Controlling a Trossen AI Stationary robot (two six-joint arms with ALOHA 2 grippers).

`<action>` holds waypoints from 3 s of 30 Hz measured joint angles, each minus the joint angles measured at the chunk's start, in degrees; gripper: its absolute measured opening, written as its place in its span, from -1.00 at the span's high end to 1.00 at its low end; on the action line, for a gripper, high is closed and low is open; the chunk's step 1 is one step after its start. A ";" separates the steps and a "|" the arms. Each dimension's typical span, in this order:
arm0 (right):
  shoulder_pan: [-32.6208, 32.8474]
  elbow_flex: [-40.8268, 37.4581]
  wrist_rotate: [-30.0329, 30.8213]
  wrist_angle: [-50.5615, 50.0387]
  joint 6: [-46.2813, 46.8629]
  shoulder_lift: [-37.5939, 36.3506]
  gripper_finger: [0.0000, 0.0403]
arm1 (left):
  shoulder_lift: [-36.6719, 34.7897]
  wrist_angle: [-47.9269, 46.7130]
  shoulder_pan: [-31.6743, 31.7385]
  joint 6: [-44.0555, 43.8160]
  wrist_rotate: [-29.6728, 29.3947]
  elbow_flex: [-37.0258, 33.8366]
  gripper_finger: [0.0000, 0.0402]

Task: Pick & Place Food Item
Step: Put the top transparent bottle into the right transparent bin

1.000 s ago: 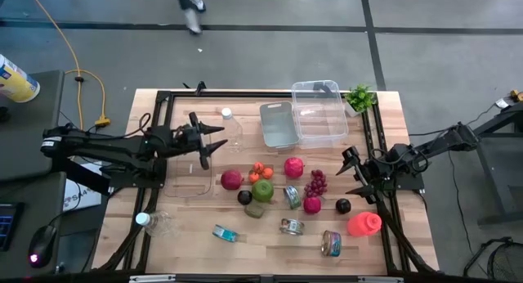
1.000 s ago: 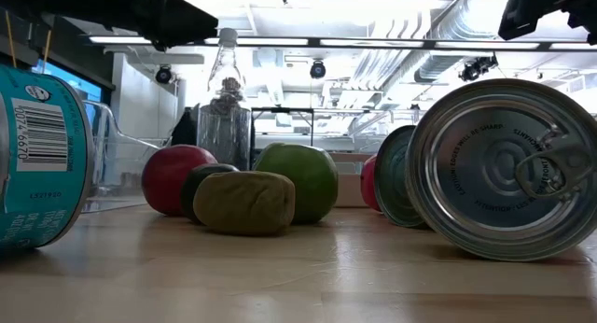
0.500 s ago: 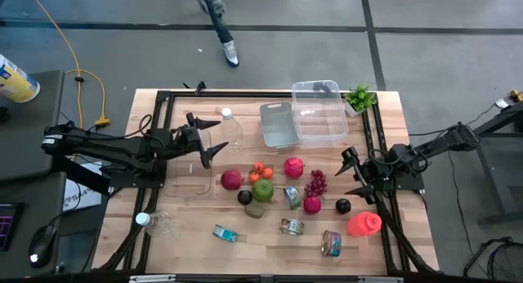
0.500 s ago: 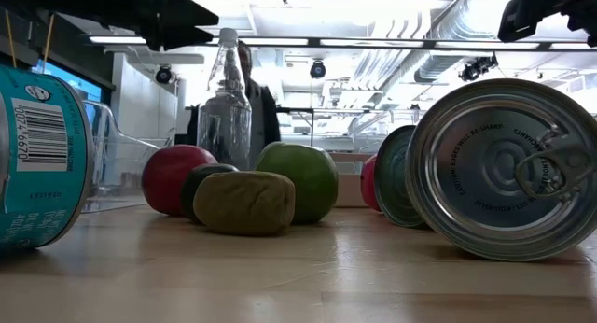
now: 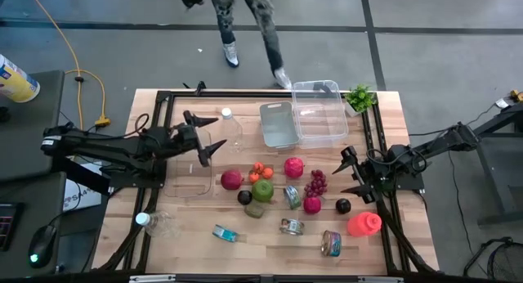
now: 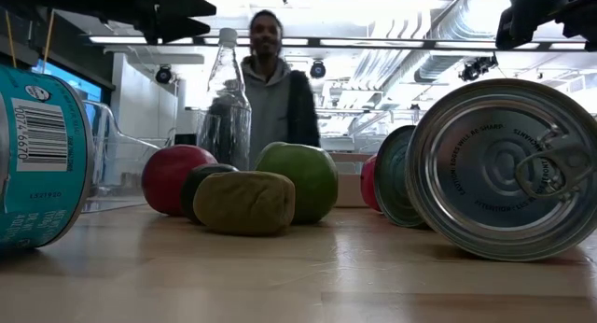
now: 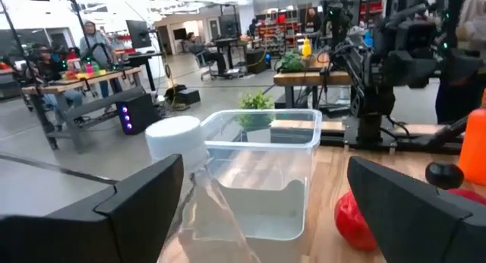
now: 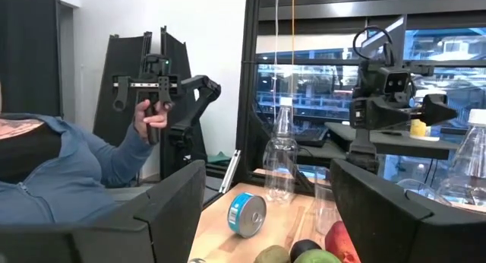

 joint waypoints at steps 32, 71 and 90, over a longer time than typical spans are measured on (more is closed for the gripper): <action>0.00 0.00 2.78 -0.08 0.00 0.00 -0.34 | 1.33 -0.40 27.30 -9.08 34.70 0.00 -0.81; -0.01 -0.02 4.94 -3.03 4.28 0.00 -0.34 | 19.79 8.35 28.68 1.22 38.25 0.00 -0.75; 0.00 -0.02 7.47 -3.05 4.69 0.00 -0.34 | 19.72 8.06 27.99 3.94 39.23 0.00 -0.07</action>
